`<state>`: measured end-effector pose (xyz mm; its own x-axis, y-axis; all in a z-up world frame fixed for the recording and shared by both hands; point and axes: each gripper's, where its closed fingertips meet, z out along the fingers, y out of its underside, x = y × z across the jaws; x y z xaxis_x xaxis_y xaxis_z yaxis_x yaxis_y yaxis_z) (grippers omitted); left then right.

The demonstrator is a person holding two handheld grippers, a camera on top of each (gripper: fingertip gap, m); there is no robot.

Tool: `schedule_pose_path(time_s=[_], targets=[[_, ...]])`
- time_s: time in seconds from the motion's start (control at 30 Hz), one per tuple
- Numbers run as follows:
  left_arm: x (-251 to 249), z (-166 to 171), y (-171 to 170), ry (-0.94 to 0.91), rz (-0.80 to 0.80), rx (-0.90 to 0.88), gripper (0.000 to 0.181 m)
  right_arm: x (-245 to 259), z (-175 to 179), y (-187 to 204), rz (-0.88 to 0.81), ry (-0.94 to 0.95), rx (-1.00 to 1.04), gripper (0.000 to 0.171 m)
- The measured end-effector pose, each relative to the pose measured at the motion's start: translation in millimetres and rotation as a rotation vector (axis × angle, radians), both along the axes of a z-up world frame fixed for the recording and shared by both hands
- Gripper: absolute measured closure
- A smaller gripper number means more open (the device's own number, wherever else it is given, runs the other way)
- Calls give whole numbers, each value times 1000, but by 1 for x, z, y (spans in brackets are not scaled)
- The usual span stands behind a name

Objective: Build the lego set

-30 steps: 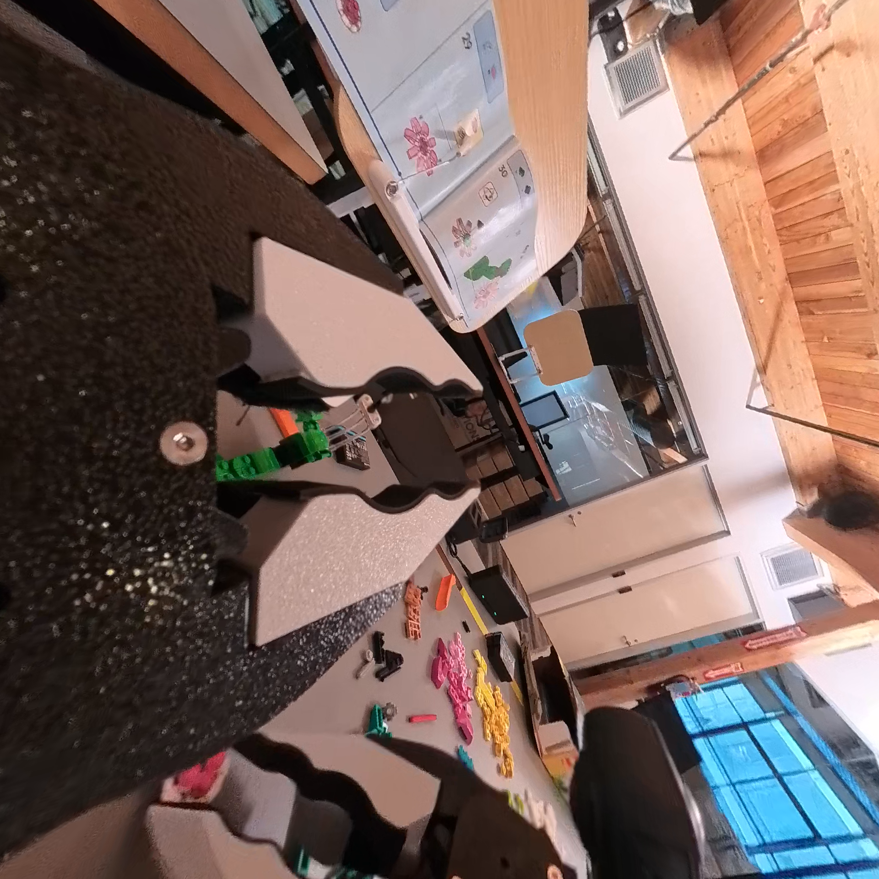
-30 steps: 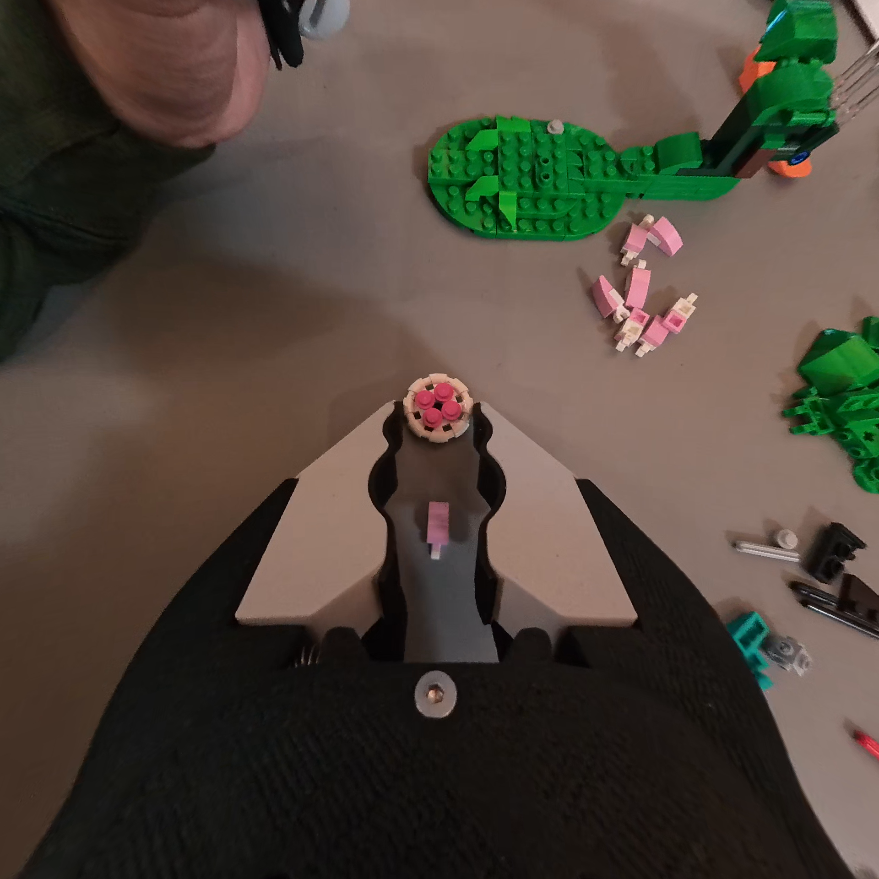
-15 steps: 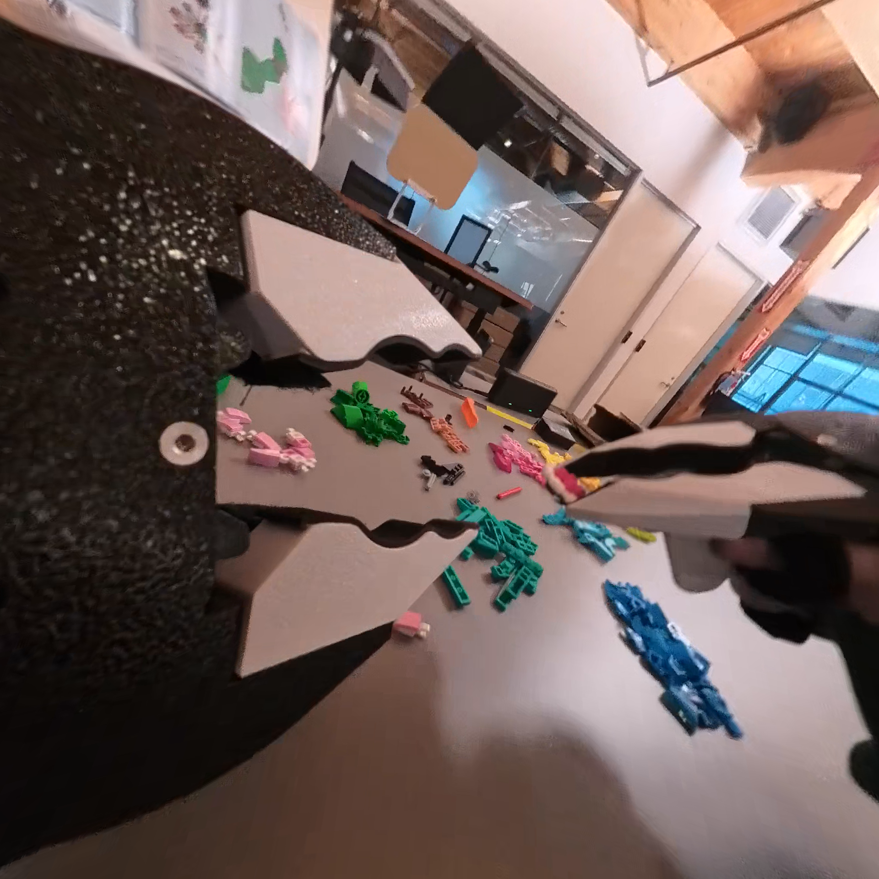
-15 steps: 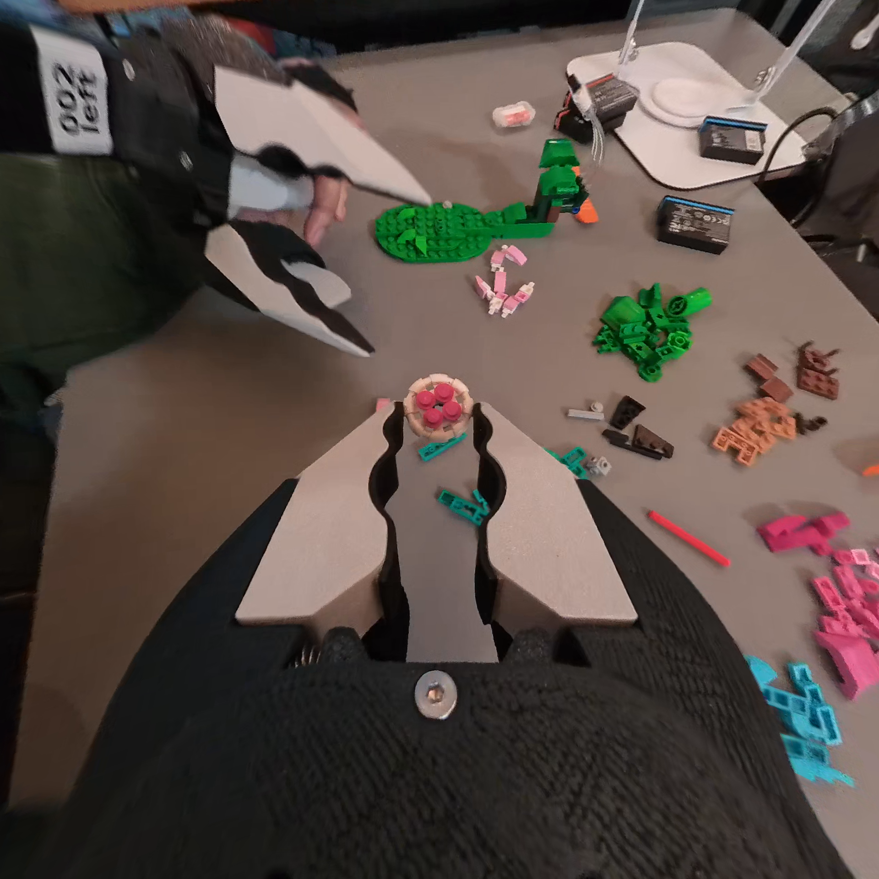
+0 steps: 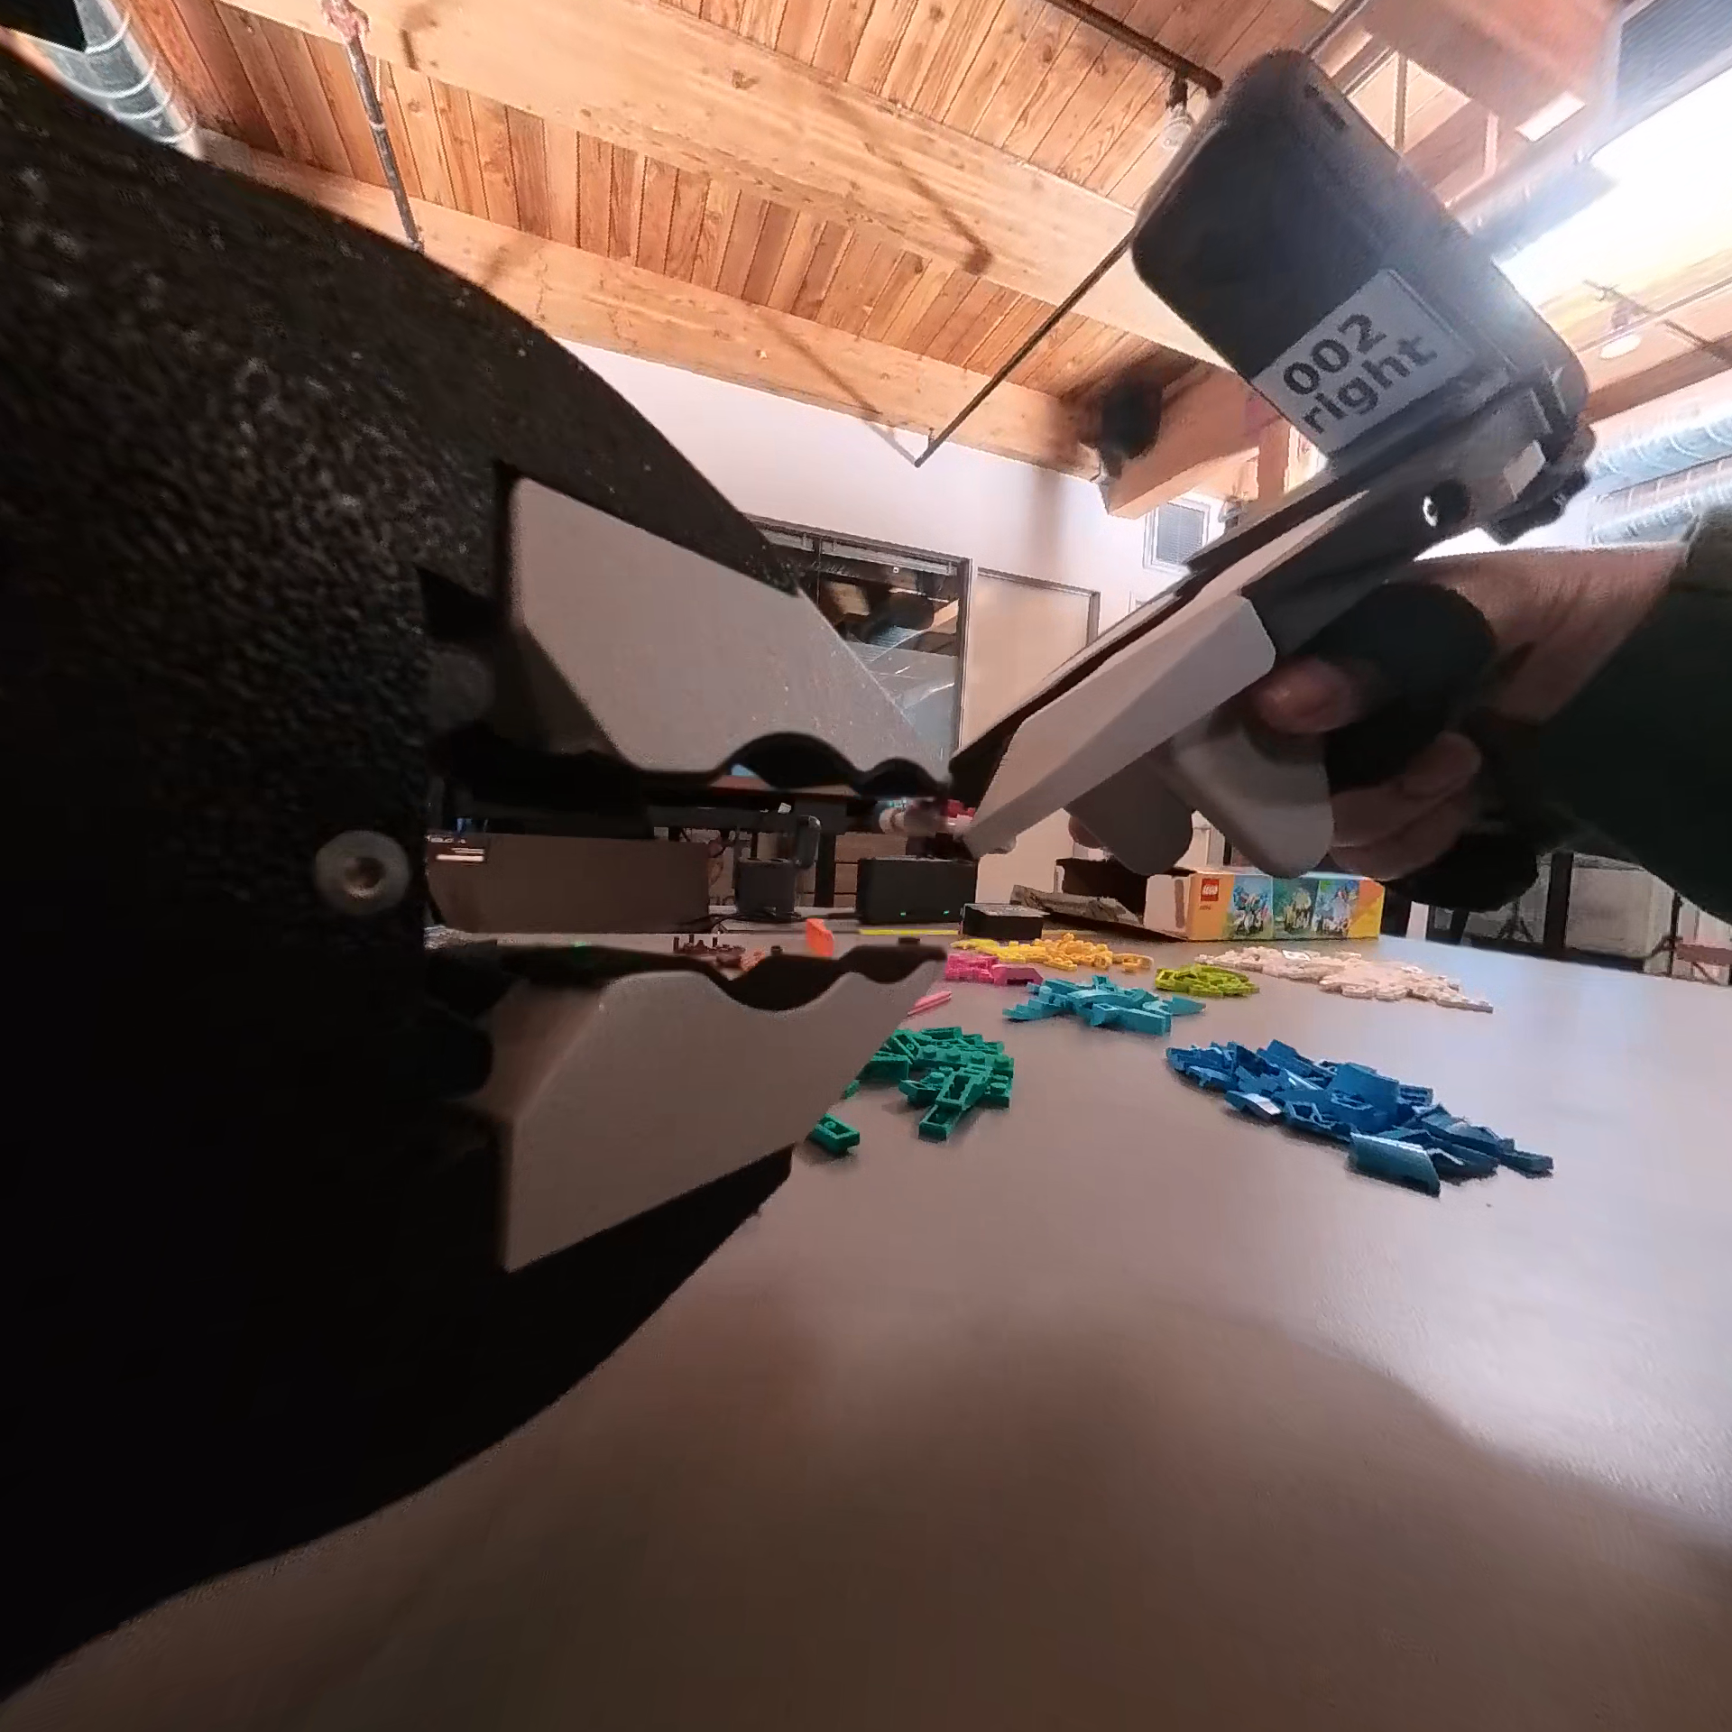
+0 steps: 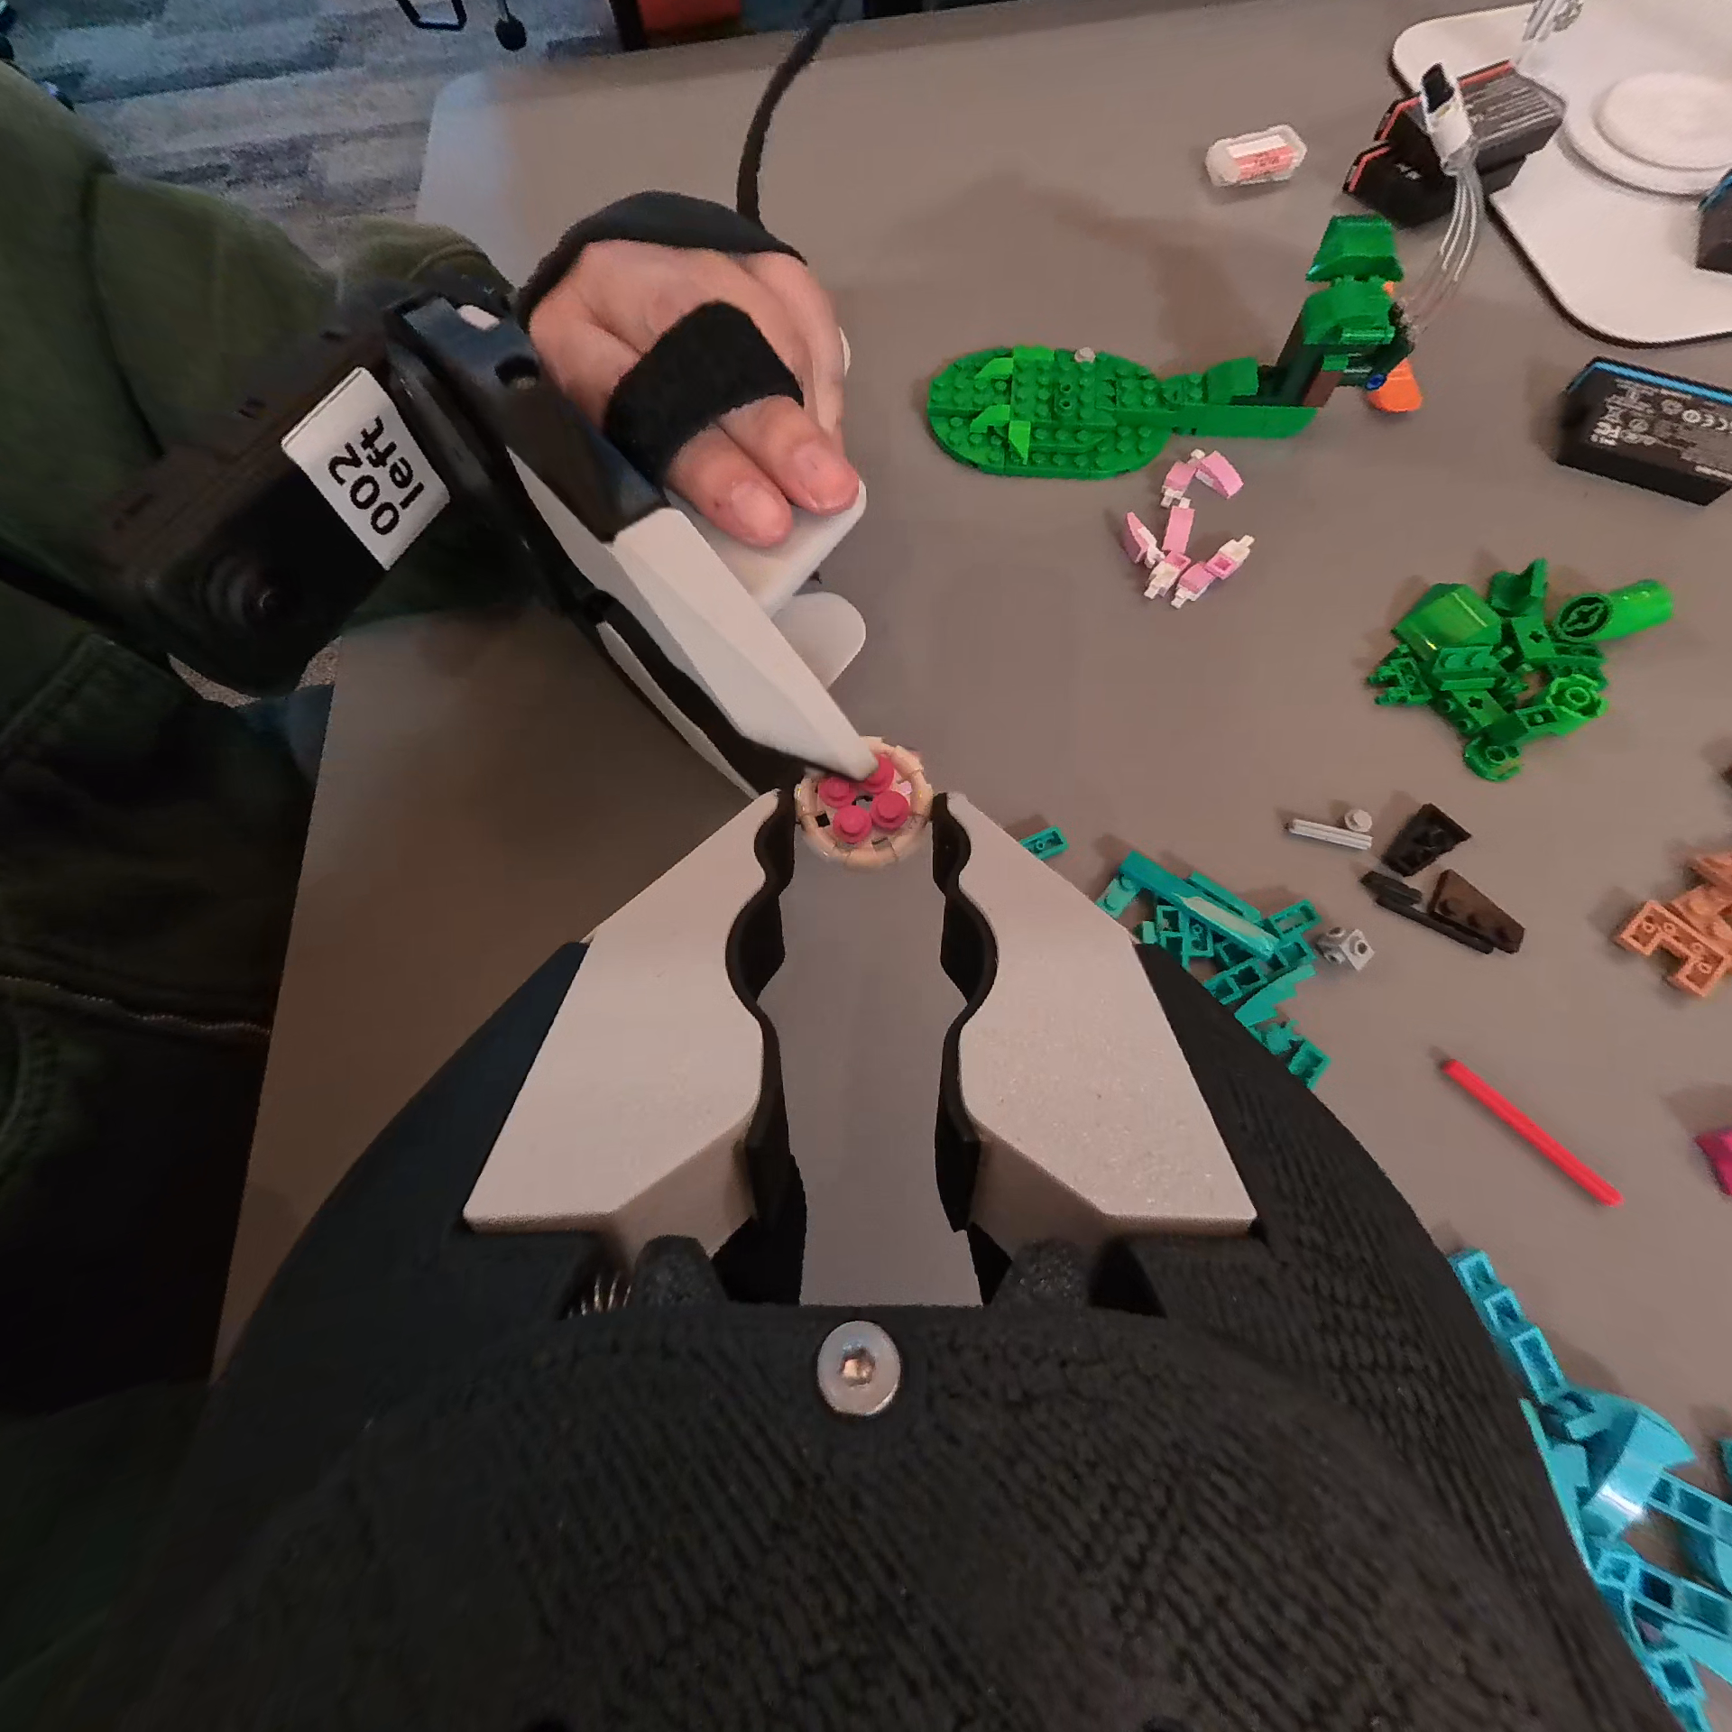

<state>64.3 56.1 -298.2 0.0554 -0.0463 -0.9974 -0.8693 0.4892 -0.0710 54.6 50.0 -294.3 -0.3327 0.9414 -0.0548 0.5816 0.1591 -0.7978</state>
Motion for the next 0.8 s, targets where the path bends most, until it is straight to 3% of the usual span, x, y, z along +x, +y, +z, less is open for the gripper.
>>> schedule_pose_path(time_s=[0.2,0.33,0.37,0.4,0.5,0.67,0.8], targets=[[0,2,-1,6,3,21,173,0,-6,-3,16,-22,6,143],[-5,2,2,55,45,49,174,-5,-6,0,2,-3,12,141],[-9,2,4,66,64,56,174,-7,-3,1,-6,19,6,130],[-16,2,6,77,94,56,173,-8,0,5,-24,39,7,123],[-55,9,12,54,211,65,174,-7,-1,16,-68,58,-4,124],[-107,2,10,52,318,23,174,-17,-36,0,-5,-64,20,130],[-112,5,11,15,318,20,174,-26,-66,-9,27,-161,99,131]])
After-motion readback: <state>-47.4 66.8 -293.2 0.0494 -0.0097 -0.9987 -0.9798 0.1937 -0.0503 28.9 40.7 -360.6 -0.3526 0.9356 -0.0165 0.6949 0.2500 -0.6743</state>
